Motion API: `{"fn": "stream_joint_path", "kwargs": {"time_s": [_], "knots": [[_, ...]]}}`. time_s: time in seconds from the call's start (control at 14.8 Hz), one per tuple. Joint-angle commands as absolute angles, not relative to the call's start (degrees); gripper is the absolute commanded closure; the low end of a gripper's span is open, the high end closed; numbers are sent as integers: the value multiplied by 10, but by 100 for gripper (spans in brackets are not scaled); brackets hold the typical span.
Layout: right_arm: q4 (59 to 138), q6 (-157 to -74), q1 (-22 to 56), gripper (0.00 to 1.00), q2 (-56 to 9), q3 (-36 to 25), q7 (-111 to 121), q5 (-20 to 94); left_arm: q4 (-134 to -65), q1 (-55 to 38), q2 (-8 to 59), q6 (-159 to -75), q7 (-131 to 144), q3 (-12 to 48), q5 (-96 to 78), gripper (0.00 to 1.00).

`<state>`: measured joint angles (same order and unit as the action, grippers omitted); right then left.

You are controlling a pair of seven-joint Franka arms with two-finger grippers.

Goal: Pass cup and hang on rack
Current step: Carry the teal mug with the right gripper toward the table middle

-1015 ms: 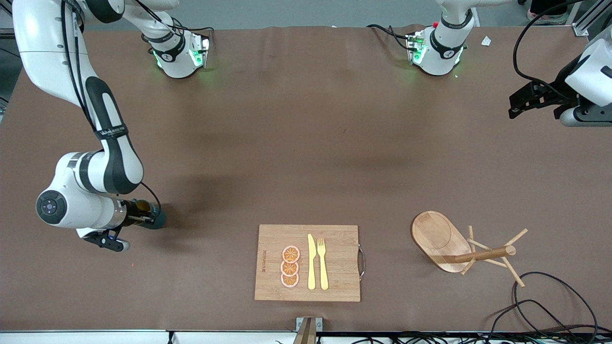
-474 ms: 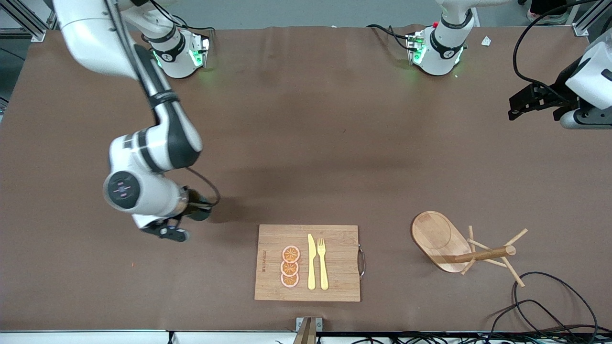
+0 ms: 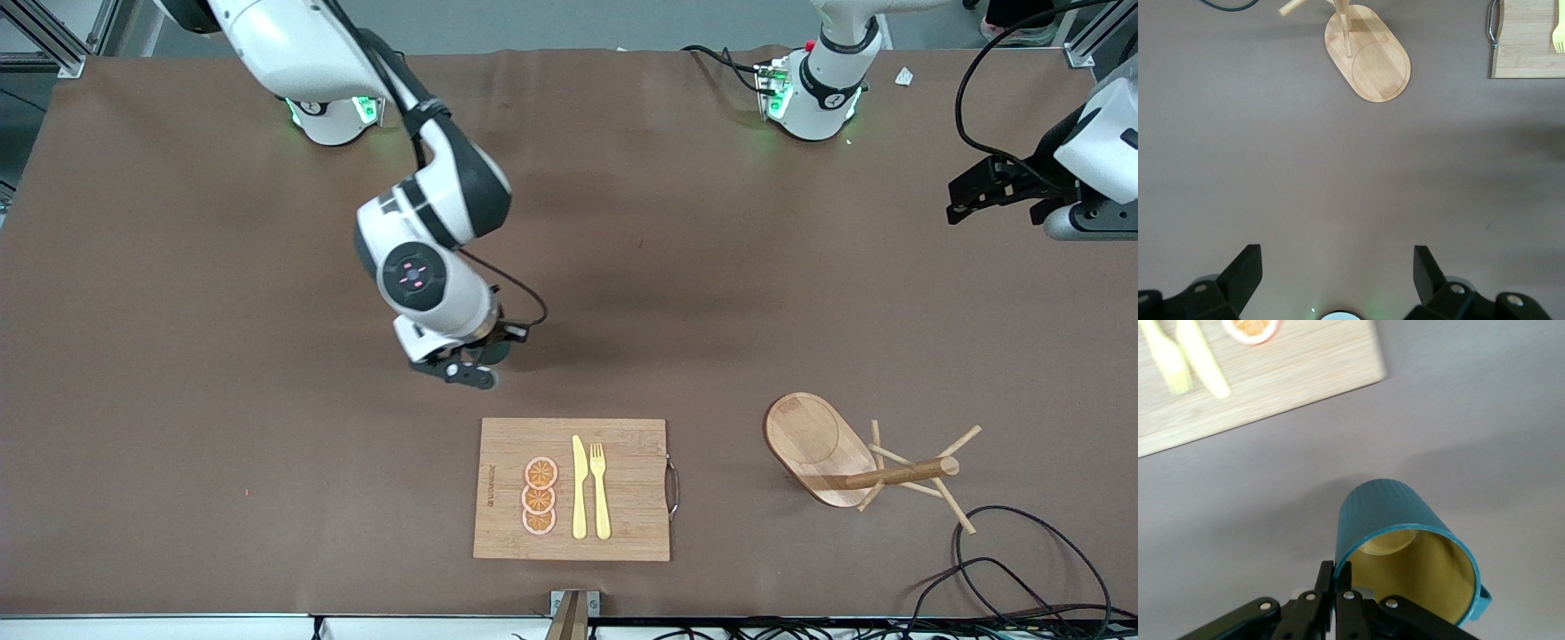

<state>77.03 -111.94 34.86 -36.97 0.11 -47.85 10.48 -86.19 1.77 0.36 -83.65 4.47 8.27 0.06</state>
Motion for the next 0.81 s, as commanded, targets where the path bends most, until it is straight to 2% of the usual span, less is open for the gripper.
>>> {"fn": "stream_joint_path", "kwargs": {"time_s": [0.0,0.2,0.61,0.74], "knots": [[734,-1182,393,100,-416,-6,-532,118,-849,19,9,-830,35,85,-6,0],[727,-1234,424,100,-448,-6,-547,117,-850,18,10,-828,37,86,-4,0],[715,-1231,438,99,-477,-7,-550,115,-850,16,10,-827,38,87,-3,0],[715,-1231,438,95,-482,-7,-550,115,-850,16,10,-827,40,86,-1,0]]}}
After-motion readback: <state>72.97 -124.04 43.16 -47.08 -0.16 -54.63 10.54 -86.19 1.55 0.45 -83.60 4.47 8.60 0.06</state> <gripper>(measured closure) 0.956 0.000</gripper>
